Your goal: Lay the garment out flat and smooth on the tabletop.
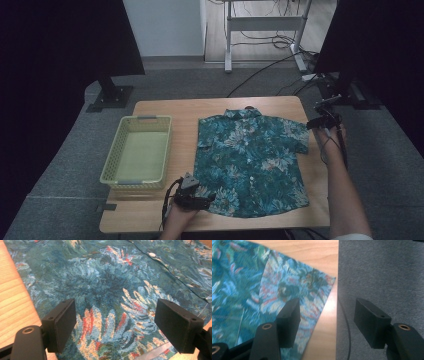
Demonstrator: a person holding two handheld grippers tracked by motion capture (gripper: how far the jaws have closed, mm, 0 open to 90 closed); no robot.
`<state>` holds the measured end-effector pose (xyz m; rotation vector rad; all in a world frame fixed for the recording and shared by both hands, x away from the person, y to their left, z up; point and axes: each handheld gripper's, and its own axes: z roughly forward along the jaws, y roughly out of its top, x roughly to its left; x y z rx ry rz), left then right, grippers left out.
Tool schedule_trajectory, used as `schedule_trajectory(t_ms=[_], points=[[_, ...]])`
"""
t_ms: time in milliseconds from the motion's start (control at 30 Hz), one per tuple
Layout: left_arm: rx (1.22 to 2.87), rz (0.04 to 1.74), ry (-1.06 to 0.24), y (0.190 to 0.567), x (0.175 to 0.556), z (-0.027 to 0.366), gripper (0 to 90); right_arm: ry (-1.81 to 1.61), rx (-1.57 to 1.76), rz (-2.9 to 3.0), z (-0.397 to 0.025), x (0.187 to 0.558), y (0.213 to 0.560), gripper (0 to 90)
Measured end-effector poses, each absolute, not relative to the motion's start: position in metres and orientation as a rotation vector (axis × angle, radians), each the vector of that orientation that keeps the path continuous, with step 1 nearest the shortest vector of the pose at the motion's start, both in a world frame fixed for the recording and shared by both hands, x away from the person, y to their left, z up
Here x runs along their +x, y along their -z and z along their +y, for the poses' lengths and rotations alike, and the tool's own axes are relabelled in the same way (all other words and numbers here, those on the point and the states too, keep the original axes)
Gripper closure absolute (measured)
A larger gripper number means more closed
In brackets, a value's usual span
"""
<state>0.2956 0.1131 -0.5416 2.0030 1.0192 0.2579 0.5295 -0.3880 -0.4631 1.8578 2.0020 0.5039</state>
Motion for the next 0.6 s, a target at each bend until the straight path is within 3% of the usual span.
schedule_trajectory(t_ms=[333,600], points=[[1.996,1.02,-0.257,0.539,0.295,0.113,17.4,-0.662,1.754,2.06,-0.38,0.49,0.443,28.5],[1.976,1.033,-0.256,0.539,0.295,0.117,17.4,-0.78,1.671,1.975,-0.394,0.437,0.459,4.8]])
